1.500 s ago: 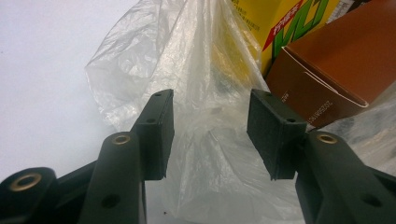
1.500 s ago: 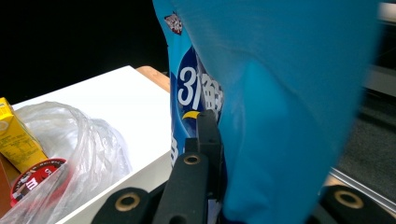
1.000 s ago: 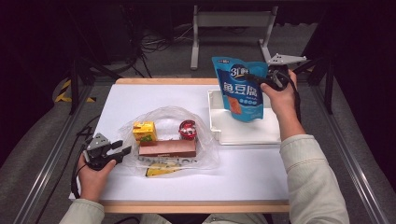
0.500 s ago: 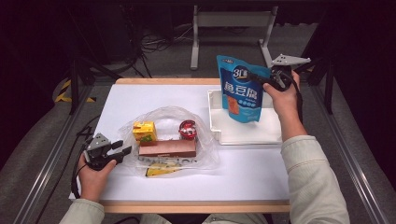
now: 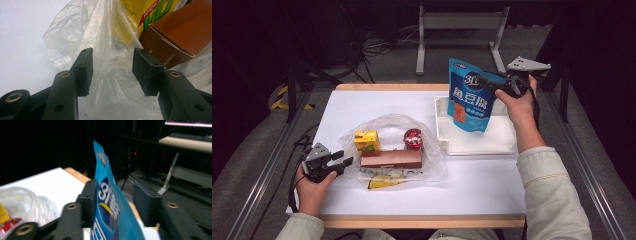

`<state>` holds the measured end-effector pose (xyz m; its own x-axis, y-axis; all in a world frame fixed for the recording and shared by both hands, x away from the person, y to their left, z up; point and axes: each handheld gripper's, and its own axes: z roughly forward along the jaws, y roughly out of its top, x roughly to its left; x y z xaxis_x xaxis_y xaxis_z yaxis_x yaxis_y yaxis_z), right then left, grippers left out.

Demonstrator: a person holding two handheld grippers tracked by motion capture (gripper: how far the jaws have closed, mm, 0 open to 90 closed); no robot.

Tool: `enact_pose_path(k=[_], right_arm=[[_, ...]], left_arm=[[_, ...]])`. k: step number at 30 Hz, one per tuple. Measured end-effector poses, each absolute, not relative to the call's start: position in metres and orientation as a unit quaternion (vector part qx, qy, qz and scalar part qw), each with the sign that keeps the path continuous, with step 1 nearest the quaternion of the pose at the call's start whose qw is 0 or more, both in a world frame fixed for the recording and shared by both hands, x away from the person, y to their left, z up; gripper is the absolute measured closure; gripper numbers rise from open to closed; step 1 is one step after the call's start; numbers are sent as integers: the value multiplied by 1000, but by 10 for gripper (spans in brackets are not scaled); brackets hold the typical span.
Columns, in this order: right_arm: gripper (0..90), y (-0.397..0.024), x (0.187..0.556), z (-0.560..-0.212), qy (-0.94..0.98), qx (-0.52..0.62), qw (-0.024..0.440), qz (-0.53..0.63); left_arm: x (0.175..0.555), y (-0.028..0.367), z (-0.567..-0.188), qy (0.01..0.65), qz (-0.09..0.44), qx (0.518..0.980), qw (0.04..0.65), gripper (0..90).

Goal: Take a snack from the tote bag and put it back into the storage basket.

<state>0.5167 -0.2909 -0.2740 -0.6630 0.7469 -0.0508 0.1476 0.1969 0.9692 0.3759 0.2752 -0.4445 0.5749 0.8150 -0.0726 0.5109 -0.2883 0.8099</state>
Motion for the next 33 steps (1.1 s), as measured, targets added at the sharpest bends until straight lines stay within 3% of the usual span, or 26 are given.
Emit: enact_pose_path(k=[12, 21, 25, 33], right_arm=[[444, -289, 496, -247, 713, 287, 307, 561], [413, -285, 474, -233, 720, 256, 297, 572], [443, -283, 464, -231, 728, 246, 278, 577], [606, -278, 449, -236, 764, 250, 227, 550]], left_arm=[[376, 275, -444, 424, 182, 782, 419, 516], [376, 274, -445, 424, 181, 782, 420, 516], [376, 274, -445, 424, 182, 781, 420, 516], [376, 273, -445, 425, 181, 781, 421, 517]])
